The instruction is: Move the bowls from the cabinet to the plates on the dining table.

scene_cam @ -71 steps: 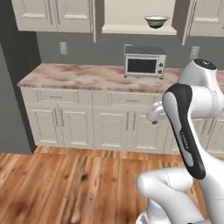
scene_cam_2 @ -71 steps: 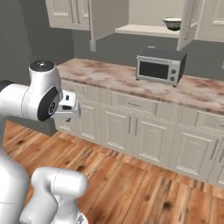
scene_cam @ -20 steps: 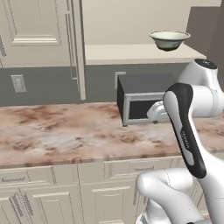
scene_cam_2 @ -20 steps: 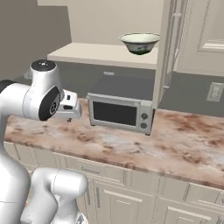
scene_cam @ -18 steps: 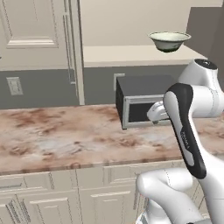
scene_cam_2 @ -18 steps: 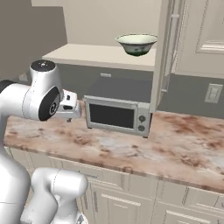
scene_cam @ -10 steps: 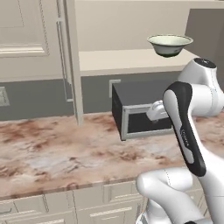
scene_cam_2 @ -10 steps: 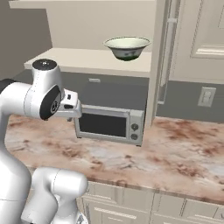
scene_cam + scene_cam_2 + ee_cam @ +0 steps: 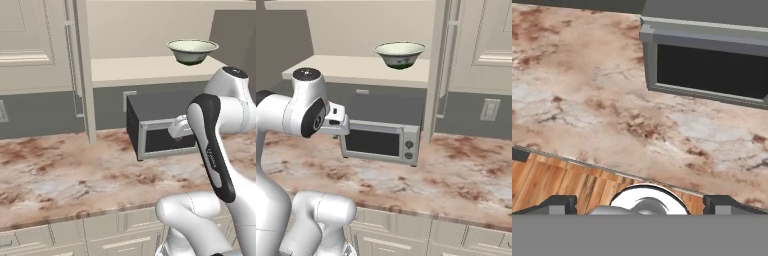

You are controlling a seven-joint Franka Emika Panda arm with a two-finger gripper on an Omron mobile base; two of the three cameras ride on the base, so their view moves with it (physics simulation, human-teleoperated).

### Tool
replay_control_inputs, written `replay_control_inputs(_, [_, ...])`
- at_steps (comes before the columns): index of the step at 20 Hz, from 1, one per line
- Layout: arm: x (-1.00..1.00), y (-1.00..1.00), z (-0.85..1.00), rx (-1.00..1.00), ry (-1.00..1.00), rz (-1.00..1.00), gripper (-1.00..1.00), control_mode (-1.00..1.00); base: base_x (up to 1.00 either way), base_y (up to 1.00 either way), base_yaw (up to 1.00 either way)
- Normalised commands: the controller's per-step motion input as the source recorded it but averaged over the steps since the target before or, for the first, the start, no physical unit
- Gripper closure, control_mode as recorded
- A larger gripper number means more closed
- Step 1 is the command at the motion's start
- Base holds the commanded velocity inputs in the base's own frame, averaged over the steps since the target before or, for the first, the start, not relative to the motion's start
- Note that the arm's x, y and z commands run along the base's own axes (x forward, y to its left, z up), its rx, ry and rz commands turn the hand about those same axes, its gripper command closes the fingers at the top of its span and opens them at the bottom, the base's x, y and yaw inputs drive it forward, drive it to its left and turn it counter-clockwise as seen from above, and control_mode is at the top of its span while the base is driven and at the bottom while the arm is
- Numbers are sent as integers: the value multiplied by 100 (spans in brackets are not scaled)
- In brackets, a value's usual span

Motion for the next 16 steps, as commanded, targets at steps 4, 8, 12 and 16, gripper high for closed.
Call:
replay_control_inputs(4, [0, 0, 0, 0, 0, 0, -100, 100, 52, -76, 0])
replay_control_inputs(8, [0, 0, 0, 0, 0, 0, -100, 100, 42, -43, -10])
replay_control_inputs(12, [0, 0, 0, 0, 0, 0, -100, 100, 26, 29, -4])
replay_control_inputs(16, [0, 0, 0, 0, 0, 0, -100, 100, 41, 42, -2])
